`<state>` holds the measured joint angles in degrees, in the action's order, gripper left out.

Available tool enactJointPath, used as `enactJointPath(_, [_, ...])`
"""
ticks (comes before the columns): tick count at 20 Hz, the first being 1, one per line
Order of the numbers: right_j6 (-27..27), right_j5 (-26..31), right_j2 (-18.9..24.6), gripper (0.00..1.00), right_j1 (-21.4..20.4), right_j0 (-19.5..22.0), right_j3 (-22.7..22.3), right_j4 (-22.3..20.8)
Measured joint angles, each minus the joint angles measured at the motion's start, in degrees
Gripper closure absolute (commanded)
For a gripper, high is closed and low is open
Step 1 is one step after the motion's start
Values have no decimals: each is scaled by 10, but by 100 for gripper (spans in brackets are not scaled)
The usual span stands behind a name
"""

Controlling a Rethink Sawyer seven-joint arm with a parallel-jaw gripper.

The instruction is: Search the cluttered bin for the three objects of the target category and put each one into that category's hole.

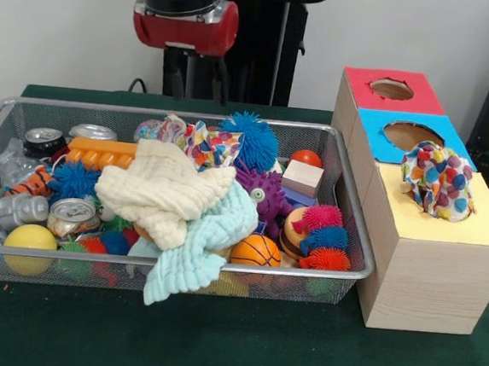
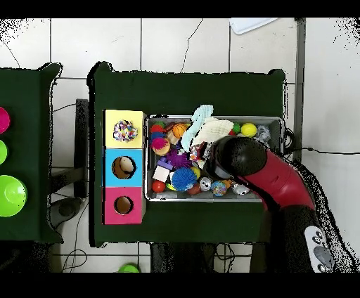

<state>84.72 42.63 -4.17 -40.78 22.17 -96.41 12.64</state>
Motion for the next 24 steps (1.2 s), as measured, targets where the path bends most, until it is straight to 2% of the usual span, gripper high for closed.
enactJointPath(10, [0, 0, -42, 0, 26, 0, 51, -37])
enactJointPath(17, [0, 0, -43, 0, 36, 1, 76, -38])
enactJointPath(24, [0, 0, -40, 0, 35, 8, 80, -29])
